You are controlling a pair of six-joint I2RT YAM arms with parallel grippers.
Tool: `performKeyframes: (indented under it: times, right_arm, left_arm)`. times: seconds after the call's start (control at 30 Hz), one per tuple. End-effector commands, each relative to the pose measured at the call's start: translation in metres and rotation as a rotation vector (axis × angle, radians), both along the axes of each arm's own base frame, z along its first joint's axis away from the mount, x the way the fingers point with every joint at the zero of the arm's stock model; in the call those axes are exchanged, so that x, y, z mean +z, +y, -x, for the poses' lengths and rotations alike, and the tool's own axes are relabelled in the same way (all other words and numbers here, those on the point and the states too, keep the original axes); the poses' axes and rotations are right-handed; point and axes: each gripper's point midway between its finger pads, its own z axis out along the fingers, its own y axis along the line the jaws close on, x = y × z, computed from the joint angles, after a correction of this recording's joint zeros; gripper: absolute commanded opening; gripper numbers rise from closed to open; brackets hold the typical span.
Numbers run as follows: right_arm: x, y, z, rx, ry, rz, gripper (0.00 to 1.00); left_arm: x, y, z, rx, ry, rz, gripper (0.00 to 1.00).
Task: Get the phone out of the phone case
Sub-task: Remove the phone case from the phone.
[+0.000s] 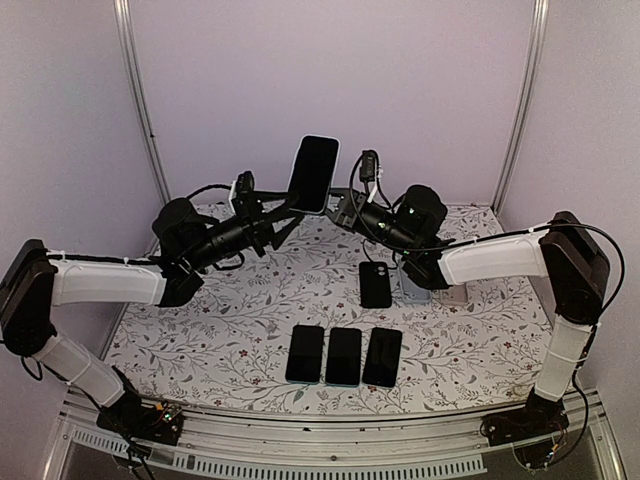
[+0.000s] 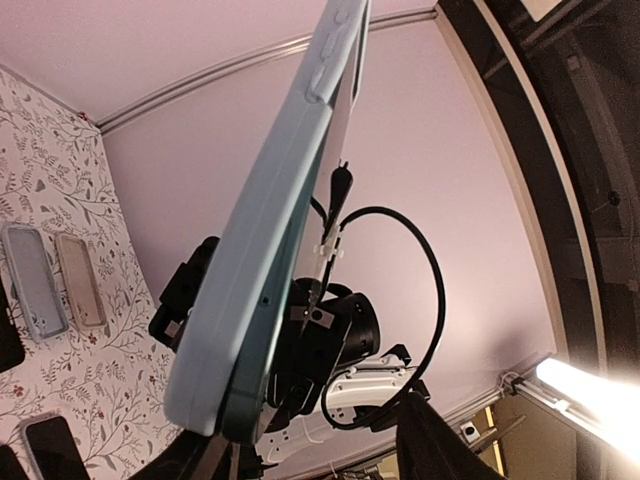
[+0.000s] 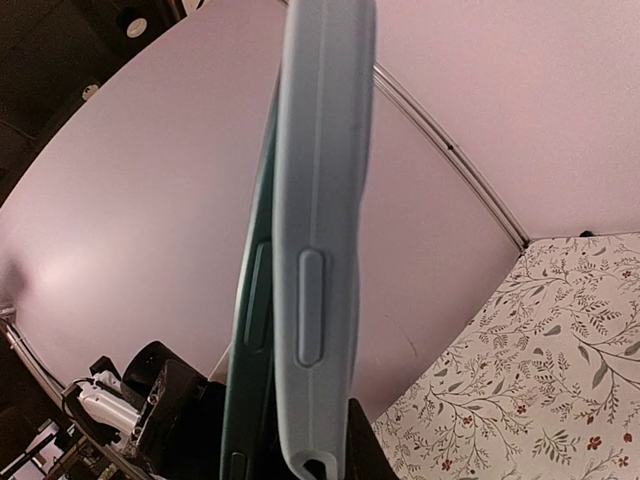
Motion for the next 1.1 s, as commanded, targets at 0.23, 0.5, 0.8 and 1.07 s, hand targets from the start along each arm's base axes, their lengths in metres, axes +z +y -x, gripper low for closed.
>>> performKeyframes:
  times: [0.23, 0.5, 0.8, 1.07]
  right_arm:
    - [0.02, 0.008, 0.027, 0.103, -0.082, -0.038, 0.0]
    - [0.014, 0.008, 0.031, 0.108, -0.091, -0.015, 0.0]
    - [0.013, 0.011, 0.034, 0.083, -0.122, 0.031, 0.0]
    - [0.014, 0.011, 0.036, 0.077, -0.132, 0.048, 0.0]
  left_arm:
    - [0.018, 0.018, -0.007, 0.07, -0.062, 0.049, 0.45]
    - [0.015, 0.017, -0.01, 0.071, -0.053, 0.048, 0.41]
    - [0.013, 0.016, -0.013, 0.07, -0.047, 0.049, 0.36]
    - [0.011, 0.016, -0.014, 0.071, -0.046, 0.048, 0.29]
